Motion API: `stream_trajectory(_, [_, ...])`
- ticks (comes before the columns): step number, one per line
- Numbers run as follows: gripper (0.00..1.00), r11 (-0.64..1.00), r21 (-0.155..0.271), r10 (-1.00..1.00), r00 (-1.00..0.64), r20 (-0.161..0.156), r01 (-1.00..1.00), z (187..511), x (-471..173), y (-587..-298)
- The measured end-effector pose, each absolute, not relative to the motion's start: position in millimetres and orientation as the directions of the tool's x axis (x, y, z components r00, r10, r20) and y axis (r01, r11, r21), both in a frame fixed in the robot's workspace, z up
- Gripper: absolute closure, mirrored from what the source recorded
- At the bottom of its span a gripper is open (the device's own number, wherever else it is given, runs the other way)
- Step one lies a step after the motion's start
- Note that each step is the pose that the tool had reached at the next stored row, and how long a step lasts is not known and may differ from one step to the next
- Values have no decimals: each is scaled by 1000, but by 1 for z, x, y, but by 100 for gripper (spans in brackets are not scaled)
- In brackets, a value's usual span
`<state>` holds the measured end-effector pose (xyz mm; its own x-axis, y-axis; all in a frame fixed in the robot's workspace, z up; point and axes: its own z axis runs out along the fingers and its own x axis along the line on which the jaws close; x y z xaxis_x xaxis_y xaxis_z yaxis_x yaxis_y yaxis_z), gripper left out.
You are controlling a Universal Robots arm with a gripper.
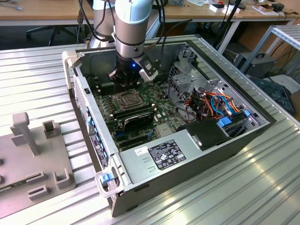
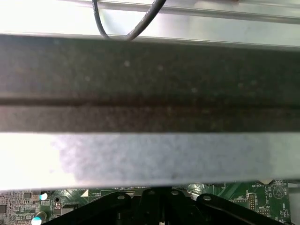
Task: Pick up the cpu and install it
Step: 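Install the first cpu locking lever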
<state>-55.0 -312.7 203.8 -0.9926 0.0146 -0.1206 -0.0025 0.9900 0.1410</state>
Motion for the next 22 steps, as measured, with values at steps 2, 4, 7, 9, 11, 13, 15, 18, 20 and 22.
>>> stream_trajectory(2, [89, 990, 141, 15, -993, -120, -2, 203, -55, -313])
stream_trajectory(4, [89, 990, 141, 15, -993, -120, -3, 203, -55, -313])
stream_trajectory(7, [89, 990, 141, 15, -993, -120, -2, 202, -55, -313])
stream_trajectory(9, [89, 990, 141, 15, -993, -120, -2, 201, -55, -313])
stream_trajectory(11, [89, 990, 141, 15, -993, -120, -2, 201, -55, -313])
stream_trajectory(13, [89, 990, 141, 15, -993, -120, -3, 200, -55, -313])
stream_trajectory(15, [89, 990, 141, 15, -993, -120, -3, 199, -55, -313])
stream_trajectory(18, [89, 990, 140, 15, -993, -120, -2, 198, -55, -313])
stream_trajectory(20, [89, 990, 140, 15, -993, -120, -2, 197, -55, -313])
stream_trajectory(22, [89, 990, 141, 15, -993, -120, -2, 196, -55, -313])
